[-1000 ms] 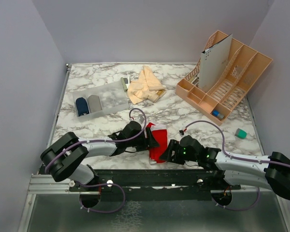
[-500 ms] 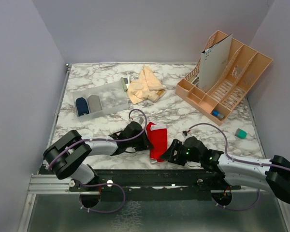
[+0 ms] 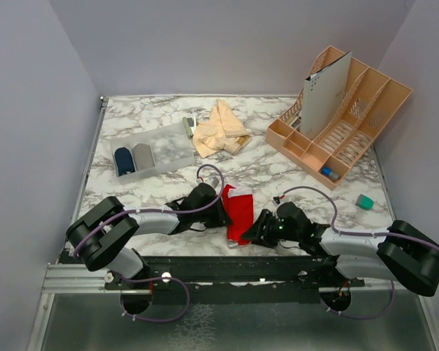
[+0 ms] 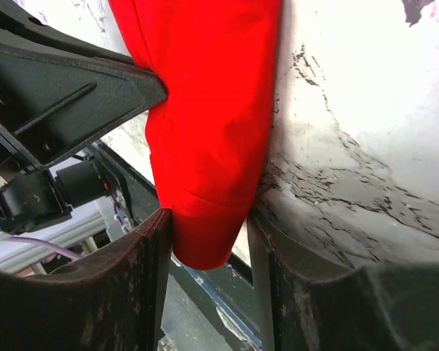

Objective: Roll the underwear
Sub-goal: Roll the underwear to the center of the board.

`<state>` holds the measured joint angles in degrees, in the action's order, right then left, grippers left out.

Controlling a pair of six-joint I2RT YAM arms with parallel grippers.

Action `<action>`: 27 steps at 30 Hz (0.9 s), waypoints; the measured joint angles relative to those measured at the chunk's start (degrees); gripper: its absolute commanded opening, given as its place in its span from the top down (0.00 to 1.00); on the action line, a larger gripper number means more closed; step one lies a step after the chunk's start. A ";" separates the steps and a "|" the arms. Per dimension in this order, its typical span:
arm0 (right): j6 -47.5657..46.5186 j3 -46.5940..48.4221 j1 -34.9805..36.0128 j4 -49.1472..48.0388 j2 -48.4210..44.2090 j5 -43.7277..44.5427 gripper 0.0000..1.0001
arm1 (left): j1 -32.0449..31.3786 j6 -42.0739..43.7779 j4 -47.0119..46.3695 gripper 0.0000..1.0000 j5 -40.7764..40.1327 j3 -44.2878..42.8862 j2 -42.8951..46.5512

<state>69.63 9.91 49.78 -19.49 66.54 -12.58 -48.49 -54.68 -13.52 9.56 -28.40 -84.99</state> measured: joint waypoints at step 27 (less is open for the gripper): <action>9.09 -7.21 -0.42 -12.63 -0.07 -0.76 0.48 | 0.00 0.98 -0.13 0.94 0.26 0.02 0.02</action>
<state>78.72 2.70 49.36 -32.12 66.48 -13.34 -48.49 -53.69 -13.65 9.82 -28.38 -84.97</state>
